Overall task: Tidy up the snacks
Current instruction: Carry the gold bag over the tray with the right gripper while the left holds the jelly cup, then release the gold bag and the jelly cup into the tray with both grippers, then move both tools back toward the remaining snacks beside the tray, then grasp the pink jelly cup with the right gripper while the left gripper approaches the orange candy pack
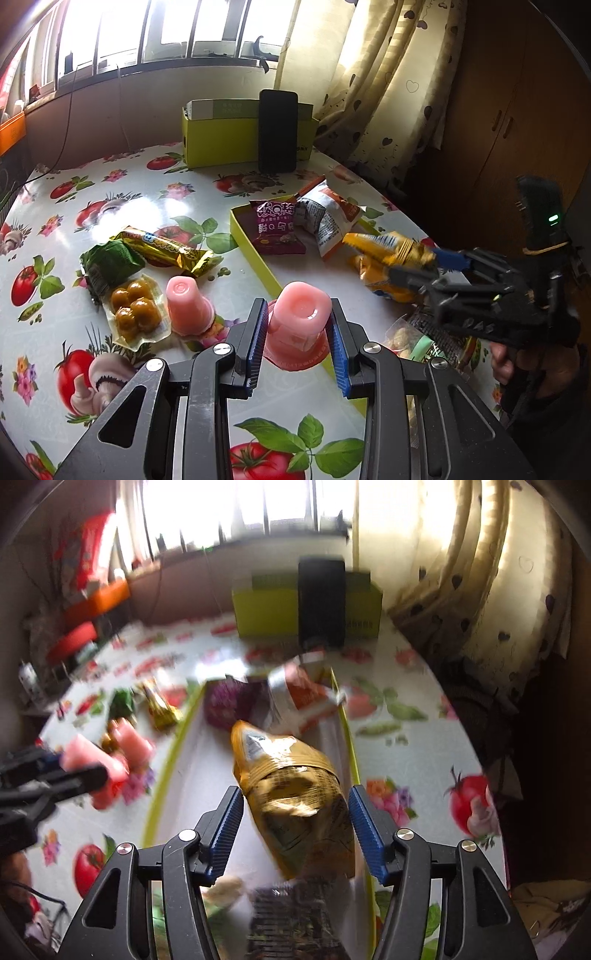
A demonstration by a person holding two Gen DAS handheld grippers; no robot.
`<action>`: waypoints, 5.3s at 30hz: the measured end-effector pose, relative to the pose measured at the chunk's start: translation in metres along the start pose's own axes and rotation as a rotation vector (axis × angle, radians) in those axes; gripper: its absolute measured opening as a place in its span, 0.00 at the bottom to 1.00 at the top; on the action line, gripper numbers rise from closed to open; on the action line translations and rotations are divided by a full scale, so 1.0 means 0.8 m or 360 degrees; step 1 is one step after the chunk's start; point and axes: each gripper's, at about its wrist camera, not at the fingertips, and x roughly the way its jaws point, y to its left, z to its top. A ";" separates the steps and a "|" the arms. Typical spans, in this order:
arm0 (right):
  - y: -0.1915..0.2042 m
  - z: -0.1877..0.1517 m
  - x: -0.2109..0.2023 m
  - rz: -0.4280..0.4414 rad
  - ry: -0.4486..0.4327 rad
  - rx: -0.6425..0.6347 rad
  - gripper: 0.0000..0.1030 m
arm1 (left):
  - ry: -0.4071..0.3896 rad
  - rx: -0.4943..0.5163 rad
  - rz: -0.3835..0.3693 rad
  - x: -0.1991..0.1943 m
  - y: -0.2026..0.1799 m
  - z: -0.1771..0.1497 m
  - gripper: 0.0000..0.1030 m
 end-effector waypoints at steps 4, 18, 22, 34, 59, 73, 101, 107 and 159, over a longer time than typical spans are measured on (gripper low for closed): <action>0.000 -0.002 -0.014 0.0111 -0.0066 0.0026 0.58 | 0.0006 0.0019 -0.0011 0.004 -0.005 0.003 0.32; -0.021 0.001 -0.034 0.0108 -0.0173 0.0126 0.61 | 0.0060 0.0087 -0.0130 0.049 -0.036 0.016 0.32; -0.021 -0.001 -0.029 0.0114 -0.0152 0.0125 0.61 | 0.0103 0.0110 -0.0150 0.068 -0.041 0.013 0.32; -0.020 -0.002 -0.032 0.0110 -0.0158 0.0158 0.61 | 0.0110 0.0107 -0.0143 0.056 -0.032 0.002 0.32; 0.051 -0.004 -0.046 0.0223 -0.0110 -0.0024 0.61 | 0.0007 -0.0168 0.0097 -0.012 0.038 -0.023 0.32; 0.071 -0.003 -0.048 0.0268 -0.0098 -0.0080 0.61 | 0.0000 -0.0189 0.0108 -0.022 0.048 -0.029 0.32; 0.113 -0.005 -0.034 0.0351 -0.0045 -0.0169 0.45 | -0.0003 -0.0298 0.0195 -0.029 0.089 -0.043 0.32; 0.121 -0.005 -0.027 0.0370 -0.0015 -0.0172 0.45 | -0.0011 -0.0346 0.0226 -0.032 0.107 -0.047 0.32; 0.216 0.062 0.127 0.0322 0.0239 -0.0159 0.30 | 0.0046 -0.0711 -0.0018 0.033 0.223 -0.023 0.50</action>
